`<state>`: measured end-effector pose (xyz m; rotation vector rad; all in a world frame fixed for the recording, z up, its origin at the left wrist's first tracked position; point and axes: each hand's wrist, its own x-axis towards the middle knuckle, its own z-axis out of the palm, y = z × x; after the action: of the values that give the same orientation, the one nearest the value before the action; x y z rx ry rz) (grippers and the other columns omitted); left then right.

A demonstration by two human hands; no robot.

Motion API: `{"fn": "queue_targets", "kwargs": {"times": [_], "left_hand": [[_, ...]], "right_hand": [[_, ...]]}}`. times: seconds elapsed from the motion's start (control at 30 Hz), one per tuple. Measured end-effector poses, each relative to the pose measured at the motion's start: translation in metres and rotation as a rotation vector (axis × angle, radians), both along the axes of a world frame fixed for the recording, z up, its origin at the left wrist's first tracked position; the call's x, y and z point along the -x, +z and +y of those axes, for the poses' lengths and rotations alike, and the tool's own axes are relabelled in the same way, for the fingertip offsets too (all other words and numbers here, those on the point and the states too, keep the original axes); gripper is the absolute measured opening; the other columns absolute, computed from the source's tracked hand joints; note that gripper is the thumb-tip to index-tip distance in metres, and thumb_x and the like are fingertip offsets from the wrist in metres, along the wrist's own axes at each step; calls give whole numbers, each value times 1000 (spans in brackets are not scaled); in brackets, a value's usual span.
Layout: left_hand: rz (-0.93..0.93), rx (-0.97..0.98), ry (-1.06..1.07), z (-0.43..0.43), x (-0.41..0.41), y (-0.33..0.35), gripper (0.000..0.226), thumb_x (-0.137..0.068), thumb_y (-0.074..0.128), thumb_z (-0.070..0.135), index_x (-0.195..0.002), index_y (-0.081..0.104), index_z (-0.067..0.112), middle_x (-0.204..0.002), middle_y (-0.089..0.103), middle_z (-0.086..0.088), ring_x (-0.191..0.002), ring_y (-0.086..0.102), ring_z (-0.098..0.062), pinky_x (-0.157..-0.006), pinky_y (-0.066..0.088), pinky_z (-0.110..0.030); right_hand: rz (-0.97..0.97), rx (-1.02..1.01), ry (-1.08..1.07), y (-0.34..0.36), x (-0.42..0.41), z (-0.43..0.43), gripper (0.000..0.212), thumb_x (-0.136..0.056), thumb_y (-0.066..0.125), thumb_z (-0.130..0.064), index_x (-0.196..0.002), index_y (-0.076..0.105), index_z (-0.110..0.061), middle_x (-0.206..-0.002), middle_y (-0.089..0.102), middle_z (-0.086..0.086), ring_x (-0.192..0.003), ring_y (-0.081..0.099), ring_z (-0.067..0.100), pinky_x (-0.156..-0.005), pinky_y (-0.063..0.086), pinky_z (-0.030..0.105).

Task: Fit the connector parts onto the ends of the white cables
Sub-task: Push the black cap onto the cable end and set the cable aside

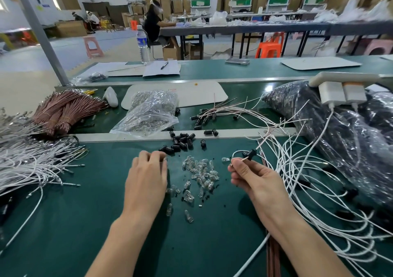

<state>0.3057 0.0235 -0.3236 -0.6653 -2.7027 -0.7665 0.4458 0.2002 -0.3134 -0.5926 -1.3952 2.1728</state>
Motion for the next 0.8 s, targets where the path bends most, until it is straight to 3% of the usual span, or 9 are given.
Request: {"fn": "queue_targets", "kwargs": {"times": [0.13, 0.33, 0.47, 0.57, 0.8], "left_hand": [[20, 133, 2, 3, 1, -6, 23, -103, 49, 27, -120, 62, 19, -112, 60, -3, -102, 55, -25, -81, 48, -38], [31, 92, 13, 5, 2, -8, 18, -102, 50, 27, -110, 63, 16, -106, 61, -3, -96, 54, -24, -78, 47, -38], [26, 82, 53, 9, 0, -9, 18, -103, 47, 28, -101, 59, 14, -100, 59, -4, -86, 43, -19, -78, 42, -36], [-21, -12, 65, 10, 1, -7, 12, -100, 53, 29, -99, 51, 17, -98, 60, 0, -87, 47, -20, -78, 43, -37], [-13, 87, 56, 12, 3, -9, 26, -103, 48, 25, -125, 58, 17, -117, 61, -4, -106, 52, -24, -88, 42, -35]], "right_hand": [[20, 166, 32, 2, -1, 2, 14, -69, 77, -22, -78, 83, -13, -79, 76, 6, -64, 68, 7, -61, 57, 17], [43, 324, 51, 3, -2, 5, 12, -70, 74, -18, -77, 82, -11, -78, 75, 5, -65, 69, 7, -59, 57, 18], [31, 347, 54, 3, -1, 4, 12, -70, 75, -18, -77, 82, -11, -79, 75, 4, -65, 68, 7, -59, 57, 18], [25, 356, 52, 3, -1, 4, 13, -70, 75, -18, -78, 82, -11, -79, 75, 5, -66, 69, 7, -59, 57, 18], [33, 367, 67, 4, -2, 3, 12, -71, 74, -17, -77, 82, -11, -78, 74, 4, -65, 68, 7, -59, 58, 18]]}}
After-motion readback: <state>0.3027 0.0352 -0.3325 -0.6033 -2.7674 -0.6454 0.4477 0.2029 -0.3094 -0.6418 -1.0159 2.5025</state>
